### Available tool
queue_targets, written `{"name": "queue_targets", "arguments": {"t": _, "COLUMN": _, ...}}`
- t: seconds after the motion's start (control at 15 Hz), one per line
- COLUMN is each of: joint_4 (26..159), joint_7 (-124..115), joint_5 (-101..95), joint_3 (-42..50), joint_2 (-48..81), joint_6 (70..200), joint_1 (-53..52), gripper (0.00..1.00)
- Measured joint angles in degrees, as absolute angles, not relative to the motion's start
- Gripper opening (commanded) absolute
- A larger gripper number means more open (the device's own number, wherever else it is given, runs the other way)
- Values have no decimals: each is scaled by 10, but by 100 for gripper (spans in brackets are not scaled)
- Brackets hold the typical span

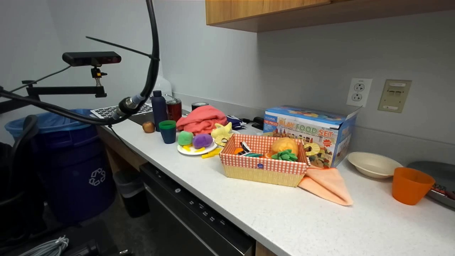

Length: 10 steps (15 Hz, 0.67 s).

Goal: Open the right door of the kitchen top cabinet

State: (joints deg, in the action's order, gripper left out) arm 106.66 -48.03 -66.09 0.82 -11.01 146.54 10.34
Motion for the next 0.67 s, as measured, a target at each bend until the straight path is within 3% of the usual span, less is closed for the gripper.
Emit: {"name": "queue_targets", "arguments": {"t": 0.67, "joint_4": 1170, "joint_7": -493, "joint_5": -744, "joint_3": 21, "joint_2": -213, "joint_6": 1443, "joint_1": 105, "gripper": 100}}
